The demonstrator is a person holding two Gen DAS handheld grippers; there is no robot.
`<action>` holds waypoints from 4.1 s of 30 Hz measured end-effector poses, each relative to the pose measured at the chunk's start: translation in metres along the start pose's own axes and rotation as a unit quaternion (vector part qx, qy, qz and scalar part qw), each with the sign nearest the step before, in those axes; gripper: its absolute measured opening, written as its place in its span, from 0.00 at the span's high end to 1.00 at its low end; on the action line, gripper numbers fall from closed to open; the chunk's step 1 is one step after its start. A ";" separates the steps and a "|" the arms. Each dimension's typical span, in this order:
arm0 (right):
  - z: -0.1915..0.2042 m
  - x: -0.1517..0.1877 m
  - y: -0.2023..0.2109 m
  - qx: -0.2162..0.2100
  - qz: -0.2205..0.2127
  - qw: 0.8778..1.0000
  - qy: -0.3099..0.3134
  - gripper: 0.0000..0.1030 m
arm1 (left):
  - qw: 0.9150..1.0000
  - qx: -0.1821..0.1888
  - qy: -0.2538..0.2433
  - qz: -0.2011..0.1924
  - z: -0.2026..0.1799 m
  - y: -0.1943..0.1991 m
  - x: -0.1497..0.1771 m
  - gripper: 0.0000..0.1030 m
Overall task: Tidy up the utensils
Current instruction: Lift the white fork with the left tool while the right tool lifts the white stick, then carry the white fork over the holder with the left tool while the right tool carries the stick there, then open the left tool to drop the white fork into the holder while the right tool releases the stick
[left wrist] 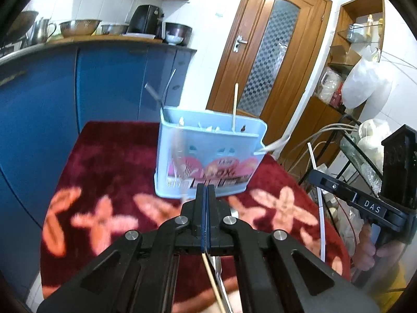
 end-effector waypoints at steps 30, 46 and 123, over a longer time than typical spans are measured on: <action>-0.017 -0.003 -0.016 -0.005 0.011 1.000 -0.016 0.94 | 0.972 -0.059 0.115 0.196 0.097 -0.118 0.009 0.80; -0.027 -0.005 -0.028 -0.010 0.020 1.000 -0.021 0.94 | 0.975 -0.061 0.136 0.166 0.119 -0.152 0.005 0.74; -0.008 -0.103 -0.093 0.065 -0.013 0.998 0.017 0.77 | 0.980 -0.090 -0.096 -0.146 0.002 -0.072 -0.136 0.75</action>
Point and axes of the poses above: each gripper's, at about its wrist camera, not at the fingertips, and y roughly against the way its jaws point, z to its left, x to its underside, the point moved 7 cm from there along -y, roughly the way its jaws point, and after that the axes turned 10 degrees about z, right-handed, at the moved point
